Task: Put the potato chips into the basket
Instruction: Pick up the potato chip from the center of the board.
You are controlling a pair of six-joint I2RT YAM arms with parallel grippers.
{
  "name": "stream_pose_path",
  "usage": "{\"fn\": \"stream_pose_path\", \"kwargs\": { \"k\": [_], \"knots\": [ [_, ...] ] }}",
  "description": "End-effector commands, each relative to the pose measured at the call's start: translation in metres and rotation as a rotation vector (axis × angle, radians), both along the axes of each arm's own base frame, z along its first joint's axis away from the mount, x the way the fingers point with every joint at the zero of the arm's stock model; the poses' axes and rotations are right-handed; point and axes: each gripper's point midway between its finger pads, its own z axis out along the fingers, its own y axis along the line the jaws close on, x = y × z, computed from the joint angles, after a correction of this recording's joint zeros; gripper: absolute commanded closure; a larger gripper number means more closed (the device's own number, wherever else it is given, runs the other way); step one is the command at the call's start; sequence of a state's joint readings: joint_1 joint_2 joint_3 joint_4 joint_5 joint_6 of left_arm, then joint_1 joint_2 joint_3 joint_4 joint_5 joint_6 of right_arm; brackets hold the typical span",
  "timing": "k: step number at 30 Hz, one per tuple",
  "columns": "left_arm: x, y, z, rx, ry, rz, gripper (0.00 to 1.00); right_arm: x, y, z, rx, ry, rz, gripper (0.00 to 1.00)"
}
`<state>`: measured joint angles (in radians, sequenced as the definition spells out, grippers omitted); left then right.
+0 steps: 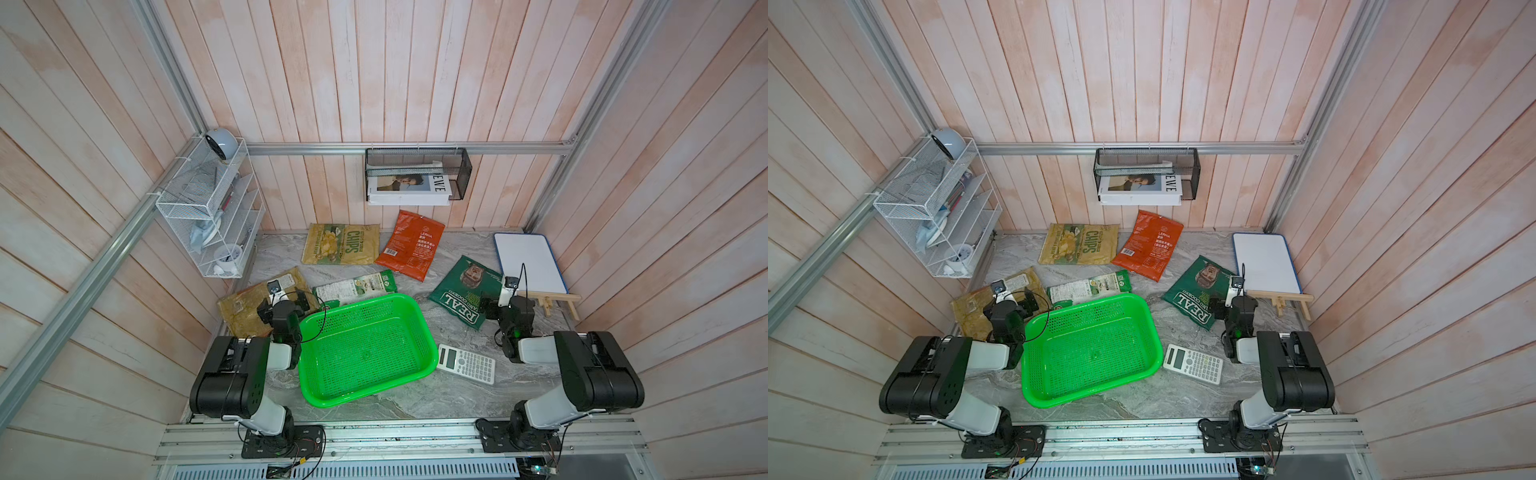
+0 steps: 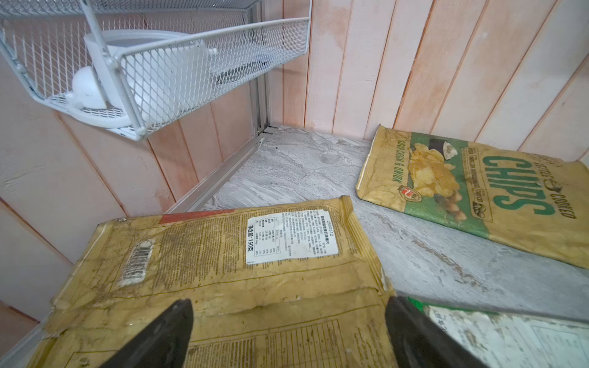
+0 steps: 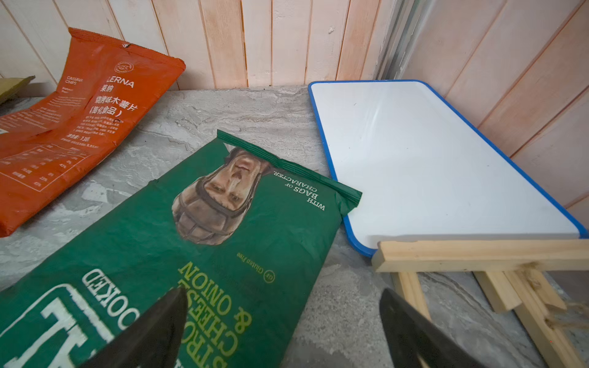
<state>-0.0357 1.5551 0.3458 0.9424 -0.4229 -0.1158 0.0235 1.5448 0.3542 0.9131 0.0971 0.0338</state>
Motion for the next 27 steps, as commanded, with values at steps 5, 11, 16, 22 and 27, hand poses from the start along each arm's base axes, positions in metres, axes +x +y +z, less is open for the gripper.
{"fn": "stream_pose_path", "kwargs": {
  "k": [5, 11, 16, 22, 27],
  "knots": [
    [0.005, -0.001, 0.006, 0.002, -0.021, -0.007, 0.0, 0.007, -0.004, 0.006, 0.006, -0.024, -0.024, 0.02],
    [0.006, -0.001, 0.007, 0.003, -0.022, -0.008, 0.0, 0.006, -0.005, 0.006, 0.006, -0.023, -0.025, 0.02],
    [0.006, -0.001, 0.007, 0.003, -0.023, -0.007, 0.0, 0.006, -0.004, 0.006, 0.006, -0.021, -0.025, 0.02],
    [0.005, -0.002, 0.006, -0.001, -0.023, -0.013, 0.0, 0.006, -0.004, 0.006, 0.007, -0.022, -0.023, 0.02],
    [0.005, -0.005, 0.028, 0.003, -0.017, -0.037, 0.0, -0.004, -0.015, 0.023, 0.005, -0.074, -0.092, 0.06]
  ]
}}
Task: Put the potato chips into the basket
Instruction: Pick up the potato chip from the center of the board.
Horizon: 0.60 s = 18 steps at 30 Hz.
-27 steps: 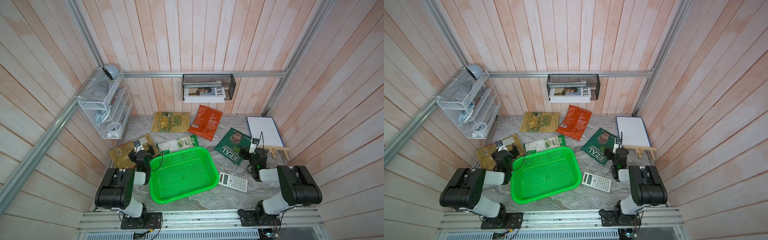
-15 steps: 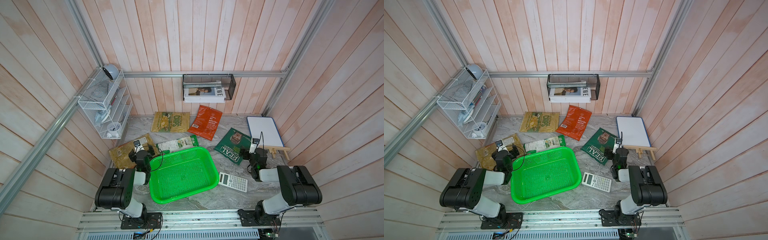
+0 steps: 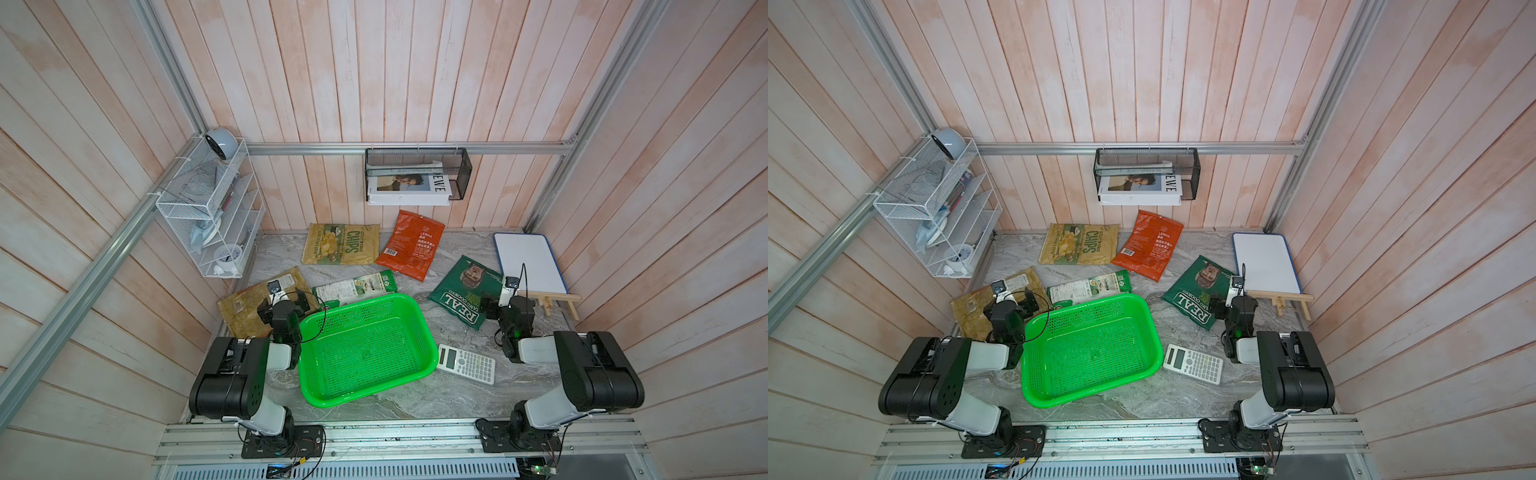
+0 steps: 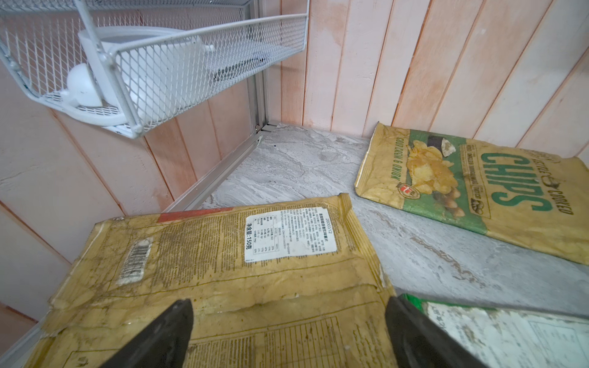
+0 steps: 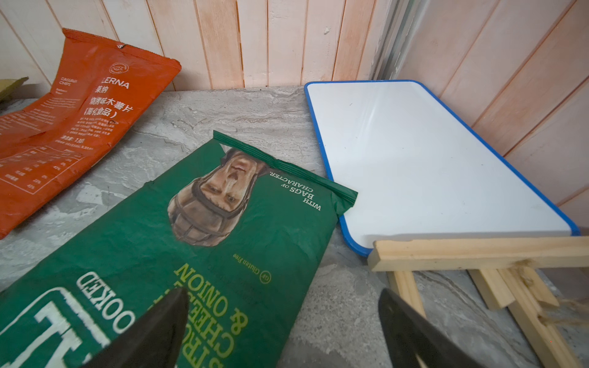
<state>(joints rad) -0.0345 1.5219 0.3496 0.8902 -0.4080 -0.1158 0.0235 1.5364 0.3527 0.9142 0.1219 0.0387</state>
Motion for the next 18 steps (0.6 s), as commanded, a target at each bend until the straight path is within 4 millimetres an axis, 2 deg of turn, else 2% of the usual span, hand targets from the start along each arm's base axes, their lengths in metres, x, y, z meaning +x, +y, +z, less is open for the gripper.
{"fn": "stream_pose_path", "kwargs": {
  "k": [1, 6, 9, 12, 15, 18],
  "knots": [
    [0.004, -0.003, 0.033, 0.006, -0.028, -0.023, 0.0, -0.007, -0.013, 0.027, 0.004, -0.076, -0.082, 0.06],
    [-0.005, -0.006, 0.101, 0.035, -0.129, -0.047, 0.0, -0.021, -0.006, 0.073, -0.004, -0.049, -0.112, 0.1],
    [-0.002, -0.016, 0.132, 0.034, -0.07, -0.112, 0.0, -0.026, 0.001, 0.096, 0.122, 0.045, -0.13, 0.15],
    [0.005, -0.043, 0.138, -0.007, 0.091, -0.273, 0.0, -0.032, 0.012, 0.098, 0.215, 0.207, -0.148, 0.21],
    [0.002, -0.077, 0.128, -0.048, 0.27, -0.45, 0.06, -0.04, 0.019, 0.086, 0.248, 0.387, -0.186, 0.22],
    [-0.007, -0.112, 0.128, -0.005, 0.314, -0.588, 0.07, -0.041, 0.026, 0.07, 0.278, 0.545, -0.216, 0.21]
  ]
}}
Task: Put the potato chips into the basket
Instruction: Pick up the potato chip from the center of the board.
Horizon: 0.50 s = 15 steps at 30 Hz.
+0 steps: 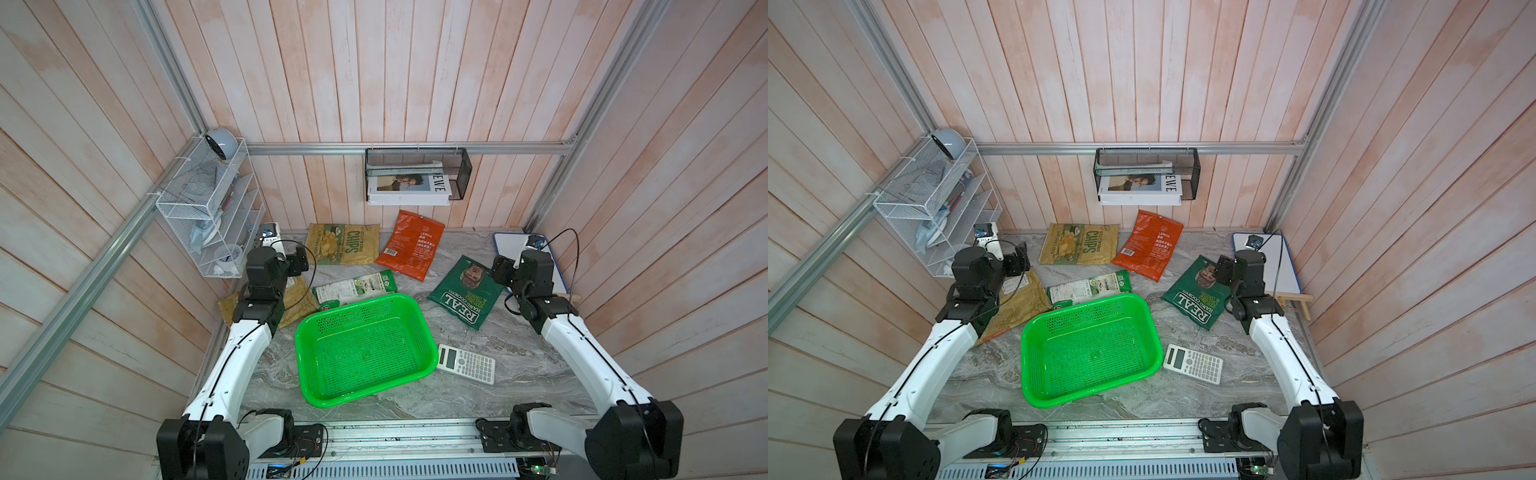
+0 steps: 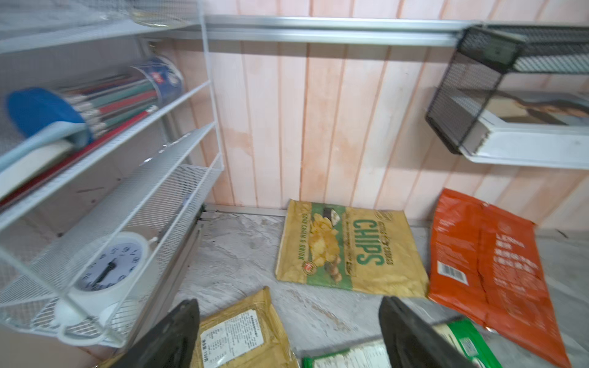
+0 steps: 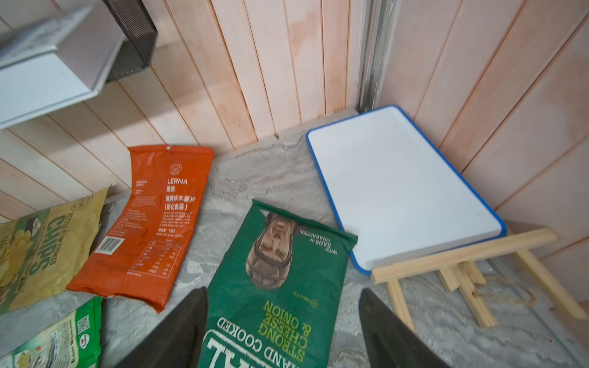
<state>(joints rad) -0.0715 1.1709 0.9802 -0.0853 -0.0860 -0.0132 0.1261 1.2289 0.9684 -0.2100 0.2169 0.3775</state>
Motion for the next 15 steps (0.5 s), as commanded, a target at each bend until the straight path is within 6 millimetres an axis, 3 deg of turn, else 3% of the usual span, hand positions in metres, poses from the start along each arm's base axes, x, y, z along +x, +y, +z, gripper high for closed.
{"fn": "stream_pose_path", "kwargs": {
  "k": [1, 3, 7, 15],
  "knots": [
    [-0.033, -0.054, -0.062, 0.05, 0.285, -0.261, 0.07, -0.041, 0.006, -0.075, 0.064, 0.42, -0.03, 0.21],
    [-0.039, -0.078, -0.061, 0.051, 0.292, -0.356, 0.07, -0.034, 0.014, -0.084, 0.082, 0.482, -0.004, 0.21],
    [-0.047, -0.101, -0.064, 0.049, 0.345, -0.454, 0.09, -0.016, 0.024, -0.101, 0.099, 0.571, 0.023, 0.23],
    [-0.05, -0.101, -0.07, 0.099, 0.356, -0.457, 0.09, 0.017, 0.042, -0.139, 0.137, 0.75, 0.066, 0.29]
  ]
}}
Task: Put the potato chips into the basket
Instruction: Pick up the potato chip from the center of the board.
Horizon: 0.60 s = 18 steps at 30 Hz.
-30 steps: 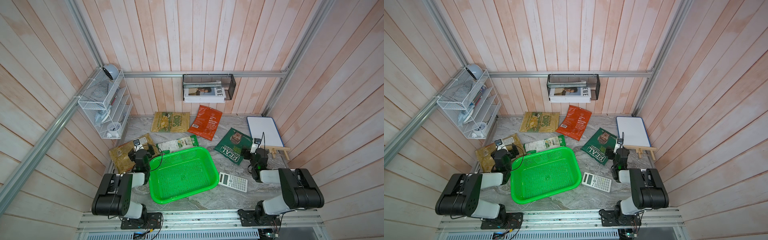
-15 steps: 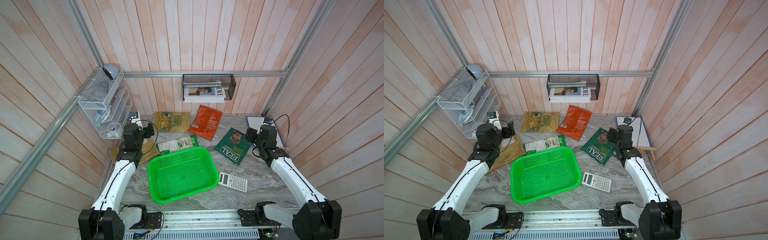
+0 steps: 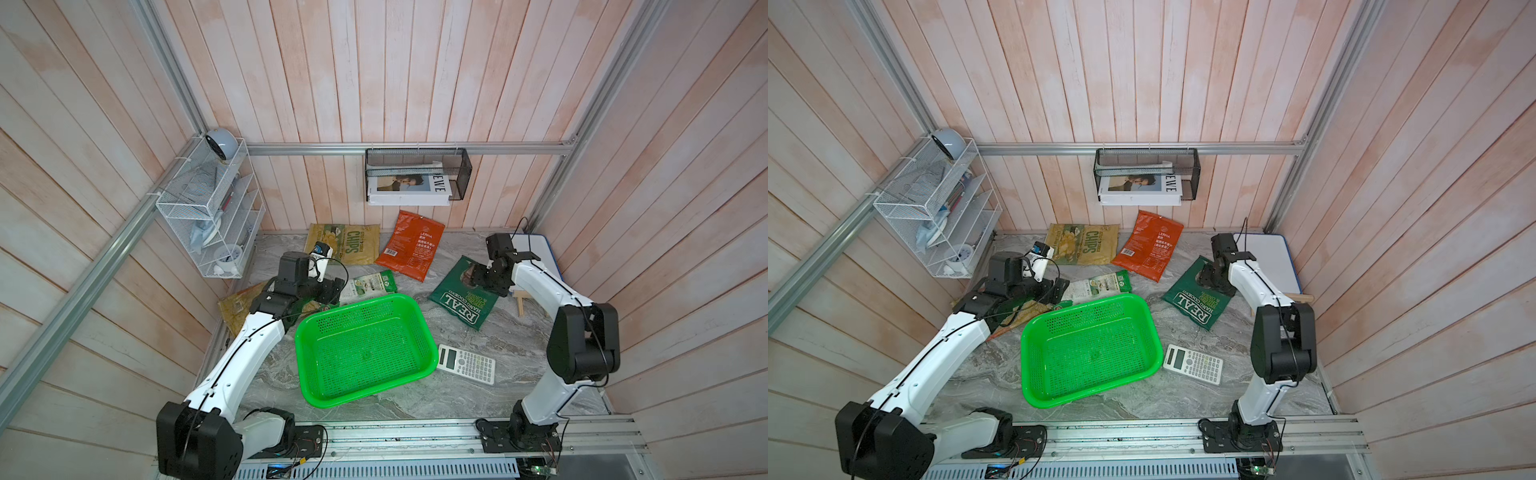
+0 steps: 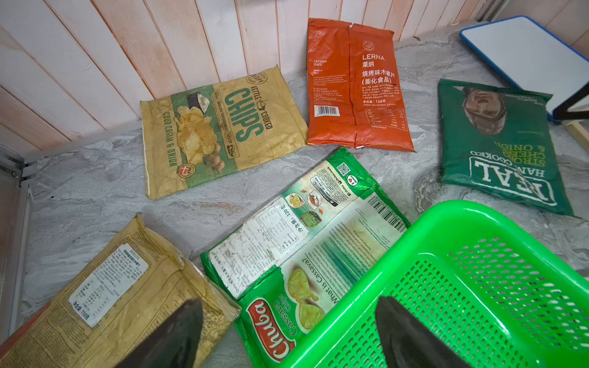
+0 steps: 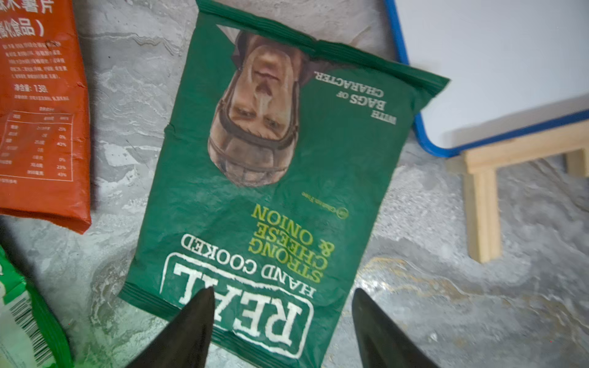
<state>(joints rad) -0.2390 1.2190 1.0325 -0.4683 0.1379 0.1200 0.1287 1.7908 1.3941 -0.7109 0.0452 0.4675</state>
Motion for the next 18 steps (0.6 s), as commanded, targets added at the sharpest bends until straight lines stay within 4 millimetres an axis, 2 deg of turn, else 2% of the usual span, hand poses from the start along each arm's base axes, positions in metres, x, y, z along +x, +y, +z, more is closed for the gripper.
{"fn": "stream_pose_path", "kwargs": {
  "k": [1, 7, 11, 13, 15, 16, 18],
  "knots": [
    [-0.003, -0.003, 0.006, 0.013, -0.017, -0.033, 0.09, -0.004, 0.012, -0.016, 0.042, 0.128, 0.021, 0.29],
    [-0.002, -0.005, 0.002, 0.018, -0.016, -0.037, 0.1, 0.018, 0.028, -0.049, 0.109, 0.198, 0.012, 0.33],
    [-0.001, -0.004, -0.001, 0.032, -0.012, -0.031, 0.1, 0.02, 0.029, -0.074, 0.108, 0.236, -0.004, 0.37],
    [-0.001, -0.002, -0.003, 0.038, -0.006, -0.028, 0.1, 0.017, 0.03, -0.084, 0.111, 0.263, -0.002, 0.44],
    [-0.001, -0.002, -0.002, 0.041, -0.011, -0.028, 0.1, 0.013, 0.03, -0.091, 0.11, 0.281, 0.002, 0.57],
    [-0.001, -0.003, -0.002, 0.042, -0.015, -0.029, 0.1, 0.011, 0.03, -0.091, 0.105, 0.283, 0.004, 0.59],
    [0.0, -0.002, -0.003, 0.048, -0.019, -0.026, 0.1, 0.009, 0.027, -0.09, 0.087, 0.277, 0.012, 0.73]
  ]
}}
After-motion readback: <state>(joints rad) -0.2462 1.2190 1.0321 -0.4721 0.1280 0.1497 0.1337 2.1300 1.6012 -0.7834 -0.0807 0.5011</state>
